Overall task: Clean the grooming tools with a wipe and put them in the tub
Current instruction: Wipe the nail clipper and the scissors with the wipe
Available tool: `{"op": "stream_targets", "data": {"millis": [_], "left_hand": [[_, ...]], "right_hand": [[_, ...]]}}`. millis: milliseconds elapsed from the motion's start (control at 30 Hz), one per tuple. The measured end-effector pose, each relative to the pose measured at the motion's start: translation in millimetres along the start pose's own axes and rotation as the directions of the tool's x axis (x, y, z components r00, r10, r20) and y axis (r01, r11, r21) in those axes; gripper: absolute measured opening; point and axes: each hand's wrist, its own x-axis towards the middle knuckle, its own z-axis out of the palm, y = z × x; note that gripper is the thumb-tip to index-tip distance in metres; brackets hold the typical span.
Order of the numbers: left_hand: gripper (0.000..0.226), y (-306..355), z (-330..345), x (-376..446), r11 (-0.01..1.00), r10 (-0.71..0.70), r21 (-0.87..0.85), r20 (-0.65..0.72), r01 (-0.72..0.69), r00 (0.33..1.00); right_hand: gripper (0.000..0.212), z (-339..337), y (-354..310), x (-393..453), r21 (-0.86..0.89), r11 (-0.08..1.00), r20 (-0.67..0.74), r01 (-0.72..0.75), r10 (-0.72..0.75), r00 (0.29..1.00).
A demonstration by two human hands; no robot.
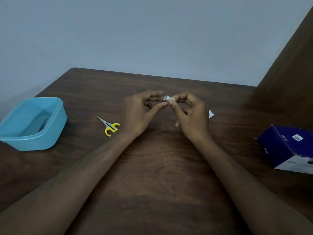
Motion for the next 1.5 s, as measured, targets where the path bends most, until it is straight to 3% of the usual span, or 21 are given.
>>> {"op": "stream_targets", "data": {"millis": [167, 400, 633, 1000, 1233, 1367, 1500], "left_hand": [[0.037, -3.3, 1.3, 2.1, 0.998, -0.055, -0.035, 0.028, 0.056, 0.998], [0.028, -2.4, 1.7, 1.3, 0.999, -0.029, 0.014, 0.012, 0.029, 1.0], [0.025, -4.4, 0.4, 1.6, 0.998, -0.012, 0.057, 0.014, 0.011, 1.0], [0.02, -0.8, -2.5, 2.1, 0.998, -0.038, 0.049, 0.015, 0.037, 0.999], [0.02, -8.9, 0.4, 2.6, 0.997, -0.059, 0.042, 0.02, 0.058, 0.998], [0.019, -9.9, 0.5, 2.4, 0.996, -0.09, 0.021, 0.021, 0.09, 0.996], [0.015, -8.1, 1.5, 2.1, 0.997, -0.08, -0.018, 0.031, 0.081, 0.996]], "right_hand": [[0.011, -0.2, 4.3, 0.4, 0.018, 0.997, 0.066, -0.076, 0.074, 0.995], [0.023, -3.2, 6.8, 3.6, 0.036, 0.993, -0.067, -0.113, 0.115, 0.991], [0.009, 3.8, 8.7, 4.4, 0.143, 0.973, 0.1, -0.179, 0.165, 0.981], [0.024, 0.3, -2.3, 3.9, -0.028, 0.991, -0.066, -0.133, 0.131, 0.989], [0.012, 1.4, 6.1, 7.1, 0.092, 0.977, 0.103, -0.193, 0.184, 0.978], [0.014, 2.6, 10.1, 6.6, 0.024, 0.985, 0.054, -0.172, 0.171, 0.984], [0.011, 3.8, 16.6, 7.7, 0.09, 0.979, 0.102, -0.181, 0.171, 0.98]]}}
